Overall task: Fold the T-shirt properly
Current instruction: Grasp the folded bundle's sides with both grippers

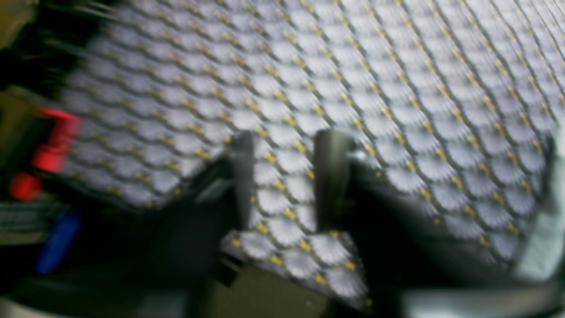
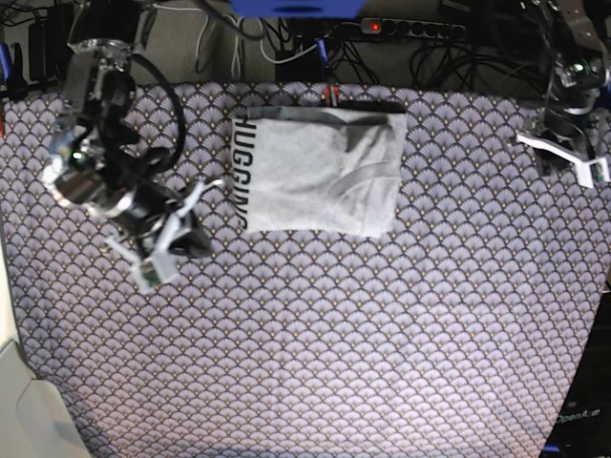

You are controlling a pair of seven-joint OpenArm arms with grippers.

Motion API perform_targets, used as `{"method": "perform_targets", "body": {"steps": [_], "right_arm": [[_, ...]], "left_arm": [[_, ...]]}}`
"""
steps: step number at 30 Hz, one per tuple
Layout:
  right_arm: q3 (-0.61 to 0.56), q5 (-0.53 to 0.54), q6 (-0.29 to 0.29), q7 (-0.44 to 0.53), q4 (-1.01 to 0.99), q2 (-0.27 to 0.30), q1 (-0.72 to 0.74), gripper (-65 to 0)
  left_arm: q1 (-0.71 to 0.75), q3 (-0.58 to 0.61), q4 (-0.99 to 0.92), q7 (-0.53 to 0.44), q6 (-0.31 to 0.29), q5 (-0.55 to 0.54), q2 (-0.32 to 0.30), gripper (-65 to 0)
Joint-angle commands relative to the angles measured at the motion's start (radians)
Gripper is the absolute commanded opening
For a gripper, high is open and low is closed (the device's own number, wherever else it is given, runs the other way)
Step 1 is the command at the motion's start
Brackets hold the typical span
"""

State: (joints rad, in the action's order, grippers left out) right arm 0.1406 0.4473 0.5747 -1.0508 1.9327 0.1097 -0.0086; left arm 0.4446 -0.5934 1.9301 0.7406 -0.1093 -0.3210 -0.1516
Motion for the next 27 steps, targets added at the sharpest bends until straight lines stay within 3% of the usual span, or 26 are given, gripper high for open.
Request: {"method": "perform_targets", "body": {"steps": [1, 4, 8, 19, 27], "right_arm": [[0.024, 0.021, 0.001, 0.022, 0.018, 0.003, 0.017, -65.0], [0.075, 0.021, 0.005, 0.025, 0.003, 0.005, 0.003, -65.0], [0.087, 0.021, 0.005, 0.022, -0.002, 0.017, -0.006, -65.0], [0.087, 0.021, 0.005, 0.022, -0.002, 0.017, -0.029, -65.0], [0.087, 0.021, 0.005, 0.022, -0.002, 0.029, -0.035, -65.0]], "left_arm": [[0.01, 0.025, 0.016, -0.023, -0.003, -0.011, -0.009, -65.0], [0.038, 0.119, 0.021, -0.023, -0.003, -0.016, -0.007, -62.3], [0.067, 0.283, 0.025, -0.023, 0.003, 0.016, -0.013, -64.5], [0.078, 0.524, 0.016, -0.023, 0.006, 0.197, -0.006, -64.5], [0.084, 0.593, 0.016, 0.122, 0.003, 0.277, -0.007, -64.5]]}}
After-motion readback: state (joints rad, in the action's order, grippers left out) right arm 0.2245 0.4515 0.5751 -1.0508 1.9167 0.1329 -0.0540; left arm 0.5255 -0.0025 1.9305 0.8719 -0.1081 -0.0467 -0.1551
